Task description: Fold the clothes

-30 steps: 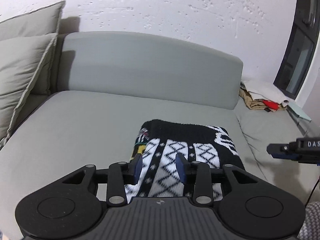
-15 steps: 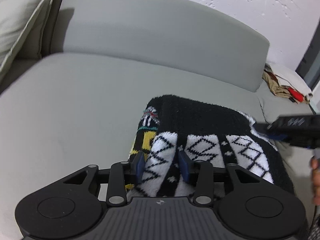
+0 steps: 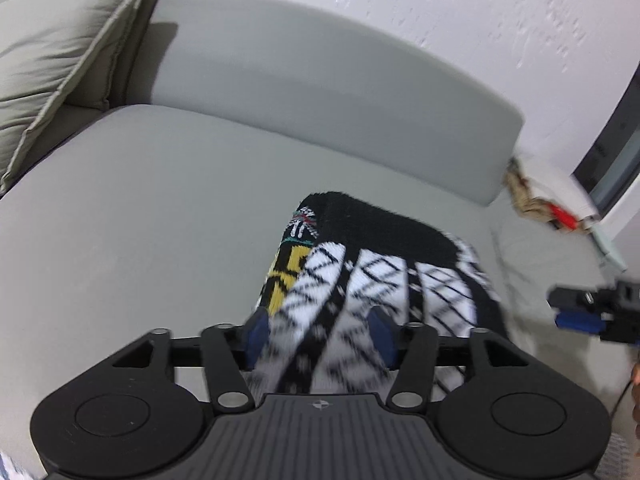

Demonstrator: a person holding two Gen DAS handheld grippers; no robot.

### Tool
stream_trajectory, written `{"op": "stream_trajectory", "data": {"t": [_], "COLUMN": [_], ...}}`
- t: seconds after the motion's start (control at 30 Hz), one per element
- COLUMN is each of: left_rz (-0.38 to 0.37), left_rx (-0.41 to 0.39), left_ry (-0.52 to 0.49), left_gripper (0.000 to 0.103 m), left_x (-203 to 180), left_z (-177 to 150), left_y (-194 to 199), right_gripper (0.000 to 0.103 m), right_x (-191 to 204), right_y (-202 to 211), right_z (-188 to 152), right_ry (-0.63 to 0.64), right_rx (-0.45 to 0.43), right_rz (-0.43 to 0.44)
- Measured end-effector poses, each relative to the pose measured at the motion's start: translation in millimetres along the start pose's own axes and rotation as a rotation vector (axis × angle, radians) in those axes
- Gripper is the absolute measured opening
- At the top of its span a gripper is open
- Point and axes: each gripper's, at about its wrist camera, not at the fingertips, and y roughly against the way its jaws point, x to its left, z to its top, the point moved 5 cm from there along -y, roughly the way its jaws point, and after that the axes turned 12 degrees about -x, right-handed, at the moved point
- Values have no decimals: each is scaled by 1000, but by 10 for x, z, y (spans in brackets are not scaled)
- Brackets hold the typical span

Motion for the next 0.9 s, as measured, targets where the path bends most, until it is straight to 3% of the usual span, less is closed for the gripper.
{"op": "stream_trajectory", "data": {"t": [0.07,0.17,0.33,0.57,0.77,0.9], "left_rz": [6,22,-3,-43,-111,-112], "left_rx": [-19,-7,21,77,101,156], "left_ry": [29,88,213,353,483,521], "left_gripper": [74,82,90,99,102,102], "left_x": [79,257,438,545,616,712], "left_z": [-22,-109,-267,-385,-353,-392], "left_y": [256,482,586,306,-26,-298], "right_gripper": [83,88,101,103,103,103], "right_x": [-29,-43,-83,-114,-105,-125], "right_y": [304,649,986,784,566,392], "right_z": [-70,-187,-404,-737,-792,-794], "right_ry": [-7,-41,-100,-229,-329,-378], "right_rx": [2,14,21,92,107,117], "right_rz": [22,59,93,82,114,123]}}
